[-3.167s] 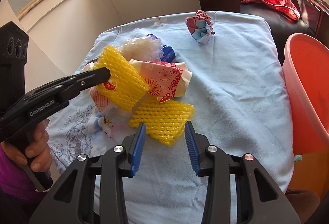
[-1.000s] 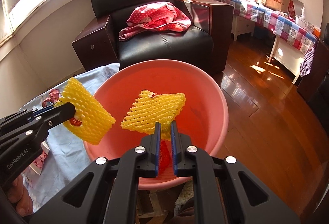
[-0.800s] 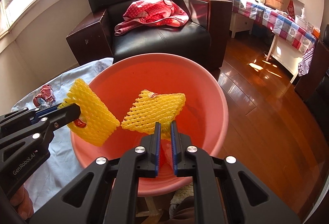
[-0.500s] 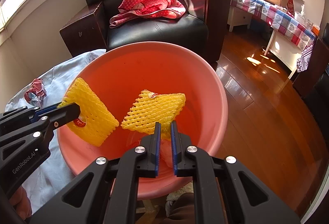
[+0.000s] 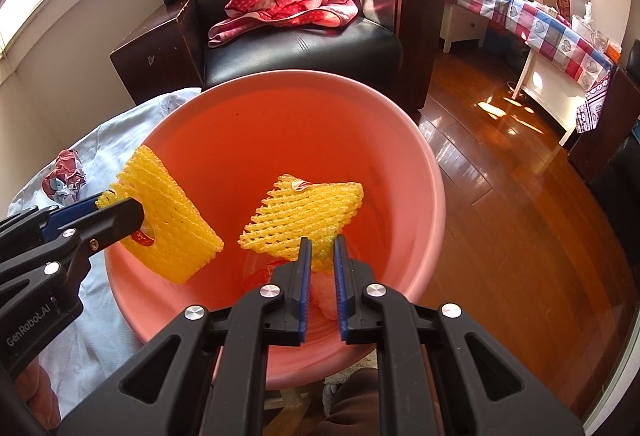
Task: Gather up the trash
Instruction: 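Open both tools to drop the foam nets into the basin, then move both open tools back over the trash on the bed, then grasp the orange-and-white plastic bag with the left tool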
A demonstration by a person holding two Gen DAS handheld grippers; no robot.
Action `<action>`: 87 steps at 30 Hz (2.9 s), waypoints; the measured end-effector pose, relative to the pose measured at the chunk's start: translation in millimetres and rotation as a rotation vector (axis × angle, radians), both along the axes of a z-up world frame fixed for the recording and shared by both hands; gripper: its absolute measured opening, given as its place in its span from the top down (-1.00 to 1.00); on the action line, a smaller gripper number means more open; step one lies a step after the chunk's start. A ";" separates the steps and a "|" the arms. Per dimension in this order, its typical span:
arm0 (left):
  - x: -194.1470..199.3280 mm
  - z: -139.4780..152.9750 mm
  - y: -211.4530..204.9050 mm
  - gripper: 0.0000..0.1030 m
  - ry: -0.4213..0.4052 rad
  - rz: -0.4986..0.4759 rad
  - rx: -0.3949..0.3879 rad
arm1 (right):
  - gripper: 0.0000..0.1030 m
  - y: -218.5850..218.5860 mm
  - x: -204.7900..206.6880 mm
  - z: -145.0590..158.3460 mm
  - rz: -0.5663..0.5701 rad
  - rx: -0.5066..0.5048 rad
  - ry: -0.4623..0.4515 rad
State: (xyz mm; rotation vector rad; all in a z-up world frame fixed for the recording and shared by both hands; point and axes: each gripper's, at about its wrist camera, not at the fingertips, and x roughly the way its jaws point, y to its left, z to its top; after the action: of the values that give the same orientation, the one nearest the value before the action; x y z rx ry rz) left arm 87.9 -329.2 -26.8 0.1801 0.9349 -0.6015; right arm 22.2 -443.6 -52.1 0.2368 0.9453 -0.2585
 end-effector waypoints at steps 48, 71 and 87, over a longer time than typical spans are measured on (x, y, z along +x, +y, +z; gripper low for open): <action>-88.1 76.4 228.6 0.36 -0.184 0.243 -0.143 | 0.56 123.4 -36.0 52.5 0.231 0.007 -0.147; -104.7 25.1 324.7 0.21 -0.091 0.399 -0.072 | 0.56 221.6 -16.6 32.2 0.515 0.132 -0.058; -102.8 0.8 325.3 0.20 -0.052 0.361 -0.085 | 0.56 262.4 -1.1 43.0 0.615 0.132 -0.071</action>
State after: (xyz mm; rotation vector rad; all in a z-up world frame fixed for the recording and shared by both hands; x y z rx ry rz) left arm -14.9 -3.9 -26.1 -0.0498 0.8639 -0.3004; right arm 21.2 -181.3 -9.1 0.0664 0.9219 0.3765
